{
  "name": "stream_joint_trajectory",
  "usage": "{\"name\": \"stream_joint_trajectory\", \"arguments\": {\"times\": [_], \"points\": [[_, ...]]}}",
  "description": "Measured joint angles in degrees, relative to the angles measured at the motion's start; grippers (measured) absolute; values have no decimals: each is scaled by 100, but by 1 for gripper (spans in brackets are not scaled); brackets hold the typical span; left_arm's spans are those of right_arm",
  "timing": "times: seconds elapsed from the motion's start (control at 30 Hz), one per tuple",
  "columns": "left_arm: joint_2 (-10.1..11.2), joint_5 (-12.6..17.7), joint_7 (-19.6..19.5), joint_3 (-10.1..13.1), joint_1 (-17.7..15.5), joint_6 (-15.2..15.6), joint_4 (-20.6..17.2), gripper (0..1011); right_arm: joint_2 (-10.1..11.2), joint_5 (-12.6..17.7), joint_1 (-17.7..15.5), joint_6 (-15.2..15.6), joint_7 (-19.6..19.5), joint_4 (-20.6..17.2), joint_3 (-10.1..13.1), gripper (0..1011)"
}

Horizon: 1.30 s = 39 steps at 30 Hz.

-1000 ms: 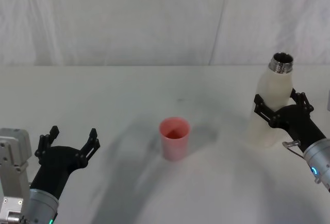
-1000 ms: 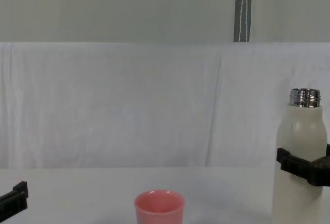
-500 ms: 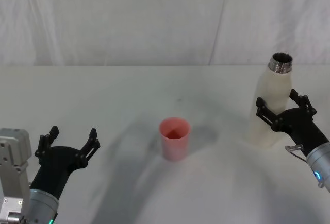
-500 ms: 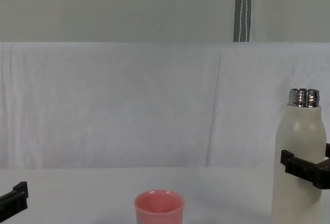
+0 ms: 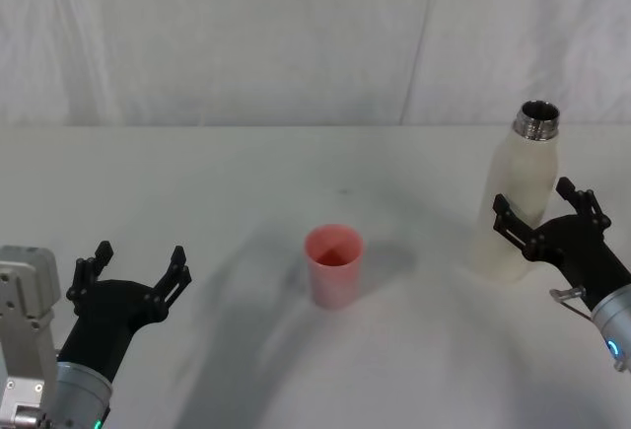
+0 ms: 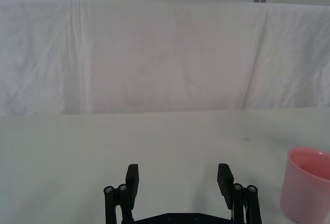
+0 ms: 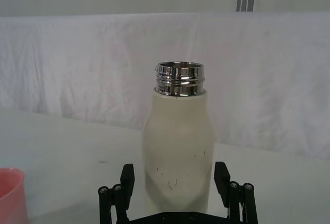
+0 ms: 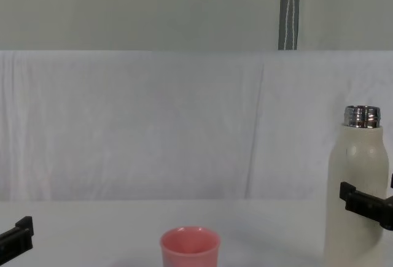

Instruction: Grasp the thermos with one hand and pour water into the cup lid.

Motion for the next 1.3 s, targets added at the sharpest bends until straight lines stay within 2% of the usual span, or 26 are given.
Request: {"name": "stream_joint_trajectory", "arguments": {"times": [0.63, 0.83, 1.3], "points": [[0, 0, 0, 0, 0, 0, 0, 1001, 124, -74, -668, -94, -13, -501, 91, 1001], [0, 0, 0, 0, 0, 0, 0, 1001, 189, -116, -874, -112, 63, -605, 37, 1001], [0, 0, 0, 0, 0, 0, 0, 1001, 317, -206, -1062, -101, 221, -710, -151, 1001]]}}
